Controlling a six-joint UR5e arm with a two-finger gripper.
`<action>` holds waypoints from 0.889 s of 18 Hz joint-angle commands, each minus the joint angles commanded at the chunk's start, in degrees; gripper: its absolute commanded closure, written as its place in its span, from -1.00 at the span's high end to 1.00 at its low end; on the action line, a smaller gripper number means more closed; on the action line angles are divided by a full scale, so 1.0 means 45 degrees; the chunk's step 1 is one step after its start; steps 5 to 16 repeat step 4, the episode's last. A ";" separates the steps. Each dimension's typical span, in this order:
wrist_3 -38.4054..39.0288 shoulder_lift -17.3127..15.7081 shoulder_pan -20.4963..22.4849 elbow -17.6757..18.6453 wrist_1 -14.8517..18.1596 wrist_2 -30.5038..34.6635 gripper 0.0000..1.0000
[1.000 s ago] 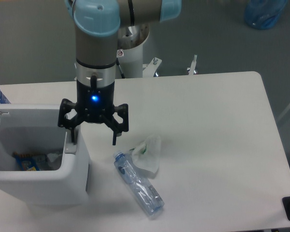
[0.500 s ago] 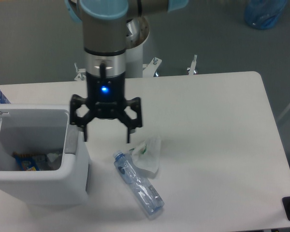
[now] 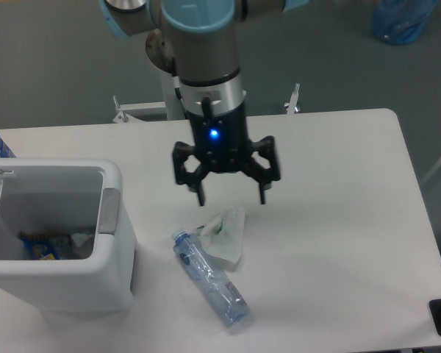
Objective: Open the trash can
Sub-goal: 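Raise the gripper away from the open trash can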
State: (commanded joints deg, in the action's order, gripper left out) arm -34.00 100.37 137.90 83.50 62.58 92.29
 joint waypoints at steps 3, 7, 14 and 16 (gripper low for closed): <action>-0.0119 -0.0078 0.0254 0.0058 0.0020 0.0000 1.00; -0.0138 -0.0136 0.0294 0.0078 0.0020 -0.0019 1.00; -0.0138 -0.0136 0.0294 0.0078 0.0020 -0.0019 1.00; -0.0138 -0.0136 0.0294 0.0078 0.0020 -0.0019 1.00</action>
